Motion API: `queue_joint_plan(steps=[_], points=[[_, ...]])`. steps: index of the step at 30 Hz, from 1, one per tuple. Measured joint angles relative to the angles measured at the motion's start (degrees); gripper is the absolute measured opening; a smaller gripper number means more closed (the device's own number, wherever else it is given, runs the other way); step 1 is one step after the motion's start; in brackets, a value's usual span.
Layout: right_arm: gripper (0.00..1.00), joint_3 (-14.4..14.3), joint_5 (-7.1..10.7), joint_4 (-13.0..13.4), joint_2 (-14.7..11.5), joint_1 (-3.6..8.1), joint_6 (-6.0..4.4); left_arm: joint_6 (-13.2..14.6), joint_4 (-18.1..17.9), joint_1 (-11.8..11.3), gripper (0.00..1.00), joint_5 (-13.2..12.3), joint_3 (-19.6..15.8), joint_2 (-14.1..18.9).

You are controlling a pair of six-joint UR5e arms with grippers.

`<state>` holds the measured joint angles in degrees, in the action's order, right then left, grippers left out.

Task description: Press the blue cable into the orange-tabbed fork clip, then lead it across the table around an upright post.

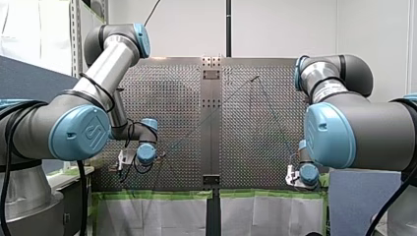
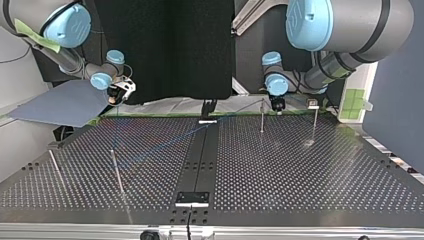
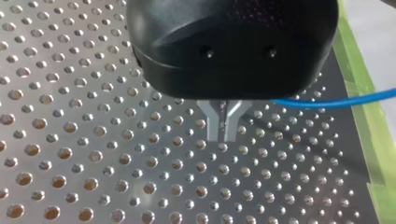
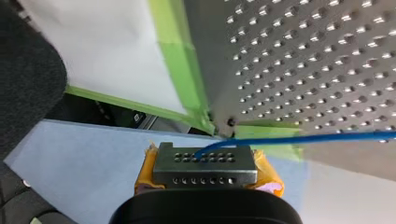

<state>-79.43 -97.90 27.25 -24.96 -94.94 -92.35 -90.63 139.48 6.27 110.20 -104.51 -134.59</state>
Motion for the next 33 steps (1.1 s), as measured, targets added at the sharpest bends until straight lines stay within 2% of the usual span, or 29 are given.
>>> queue_joint_plan(steps=[10, 18, 19, 20, 21, 22, 23, 25, 26, 28, 29, 30, 32, 33], points=[[0.0, 1.19, -0.07, 0.52, 0.68, 1.59, -0.41, 0.02, 0.67, -0.02, 0.0, 0.41, -0.03, 0.0], [0.0, 1.24, 0.2, 0.4, 0.72, 2.3, -0.56, -0.13, 0.7, -0.06, 0.0, 0.48, -0.02, 0.0], [0.0, 1.25, 0.22, 0.38, 0.72, 2.32, -0.56, -0.3, 0.66, -0.1, 0.05, 0.44, -0.03, 0.0], [0.0, 1.25, 0.24, 0.37, 0.72, 2.32, -0.56, -0.43, 0.64, -0.12, 0.05, 0.39, -0.03, 0.0], [0.0, 1.25, 0.27, 0.37, 0.72, 2.33, -0.56, -0.54, 0.64, -0.15, 0.13, 0.35, -0.02, 0.0], [0.0, 1.25, 0.29, 0.34, 0.72, 2.33, -0.56, -0.68, 0.65, -0.19, 0.27, 0.29, 0.0, 0.0], [0.0, 1.25, 0.3, 0.33, 0.72, 2.34, -0.56, -0.8, 0.68, -0.22, 0.27, 0.25, 0.0, 0.0], [0.0, 1.24, 0.34, 0.27, 0.74, 2.35, -0.56, -1.09, 0.89, -0.31, 0.48, 0.27, -0.01, 0.0], [0.0, 1.25, 0.37, 0.27, 0.74, 2.35, -0.56, -1.24, 1.09, -0.33, 0.48, 0.27, 0.0, 0.0], [0.0, 1.24, 0.4, 0.24, 0.74, 2.35, -0.56, -1.55, 1.68, -0.39, 0.75, 0.39, 0.01, 0.0], [0.0, 1.24, 0.4, 0.21, 0.74, 2.35, -0.57, -1.68, 2.02, -0.41, 0.75, 0.51, 0.01, 0.01], [0.0, 1.24, 0.41, 0.18, 0.74, 2.35, -0.57, -1.85, 2.43, -0.43, 0.82, 0.61, 0.01, 0.02], [0.0, 1.24, 0.41, 0.13, 0.74, 2.35, -0.57, -2.45, 3.48, -0.44, 0.82, 0.65, -0.02, 0.02], [0.0, 1.25, 0.41, 0.12, 0.74, 2.35, -0.56, -2.73, 3.94, -0.44, 0.99, 0.61, -0.03, 0.01]])
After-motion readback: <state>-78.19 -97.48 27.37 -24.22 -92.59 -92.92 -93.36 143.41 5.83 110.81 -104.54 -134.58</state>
